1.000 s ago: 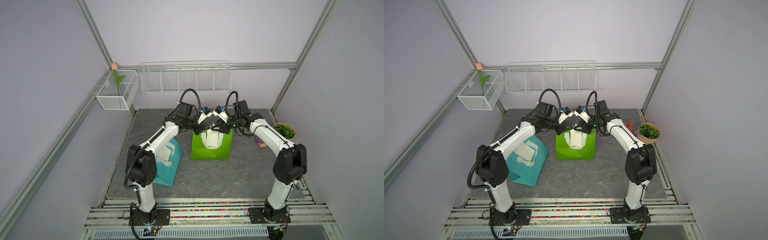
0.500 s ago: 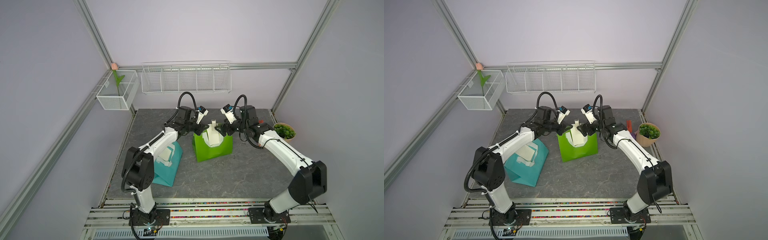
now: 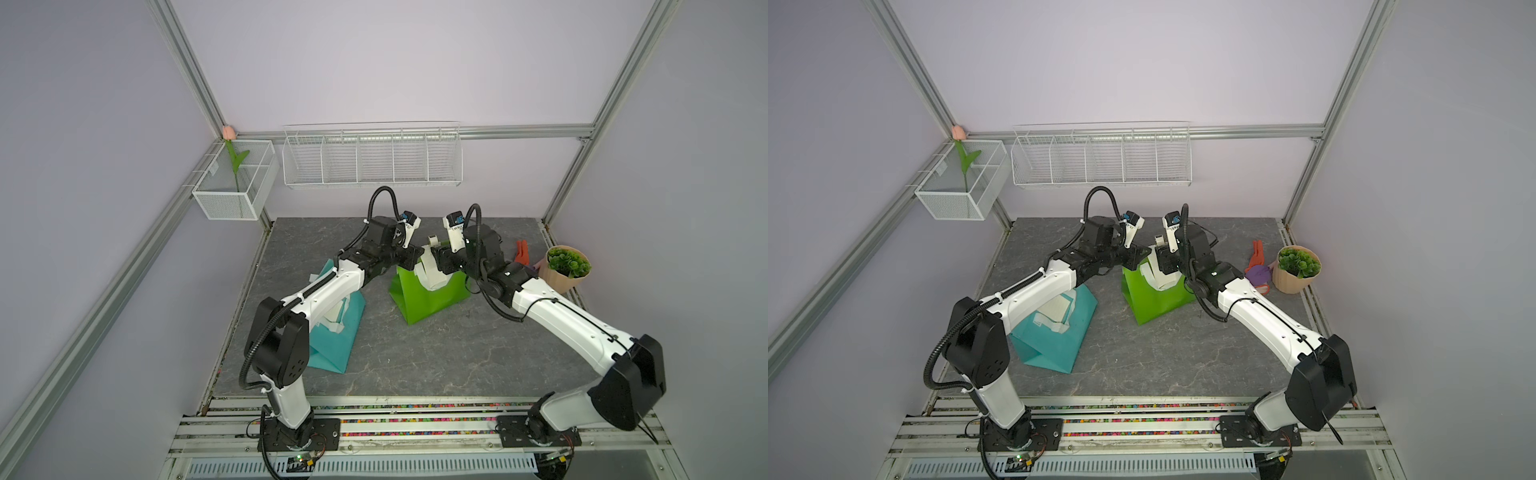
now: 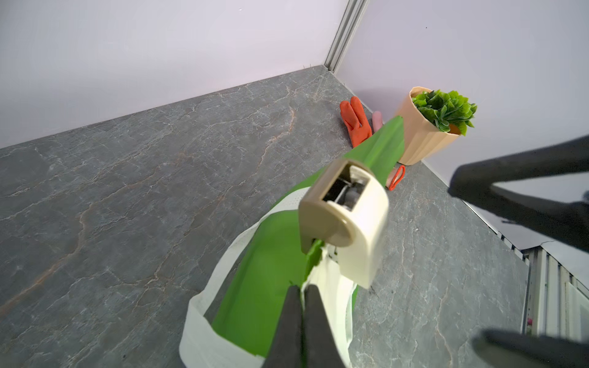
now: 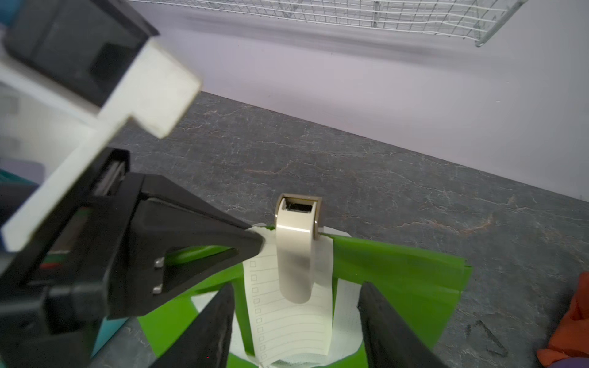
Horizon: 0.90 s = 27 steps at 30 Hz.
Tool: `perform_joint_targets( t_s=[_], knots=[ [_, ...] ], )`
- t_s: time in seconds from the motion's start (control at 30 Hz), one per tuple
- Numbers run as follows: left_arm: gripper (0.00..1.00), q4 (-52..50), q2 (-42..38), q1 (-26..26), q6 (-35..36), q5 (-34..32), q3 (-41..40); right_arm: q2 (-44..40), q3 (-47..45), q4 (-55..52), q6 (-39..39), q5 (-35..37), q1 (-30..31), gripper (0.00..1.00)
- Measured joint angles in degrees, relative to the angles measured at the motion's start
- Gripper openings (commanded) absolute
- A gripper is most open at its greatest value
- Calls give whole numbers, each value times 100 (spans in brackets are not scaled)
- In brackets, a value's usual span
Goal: Staple the receipts to the bags
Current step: Pick up the stapler from the takeout bag.
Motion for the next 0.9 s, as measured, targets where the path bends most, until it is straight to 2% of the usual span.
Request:
perform_joint_targets(
  t_s=[0.1, 0.23, 0.37, 0.43, 0.53, 0.67, 0.9],
  knots=[
    [0, 0, 0, 0, -4, 7, 0, 188, 0, 114, -15, 11, 0, 59],
    [0, 0, 0, 0, -4, 9, 0, 494, 44, 197, -48, 66, 0, 51],
    [0, -2, 0, 0, 2, 2, 0, 852, 190, 221, -149, 164, 0, 36],
    [0, -17, 0, 2, 4, -13, 0, 931, 225, 238, -164, 188, -2, 24],
    [0, -61, 0, 7, 26, -50, 37, 933, 251, 264, -214, 192, -4, 15],
    [0, -181, 13, 7, 114, -107, 162, 898, 258, 393, -216, 214, -11, 8],
    [0, -343, 179, -20, 155, -48, 450, 573, 258, 929, -197, 286, -87, 7]
  ],
)
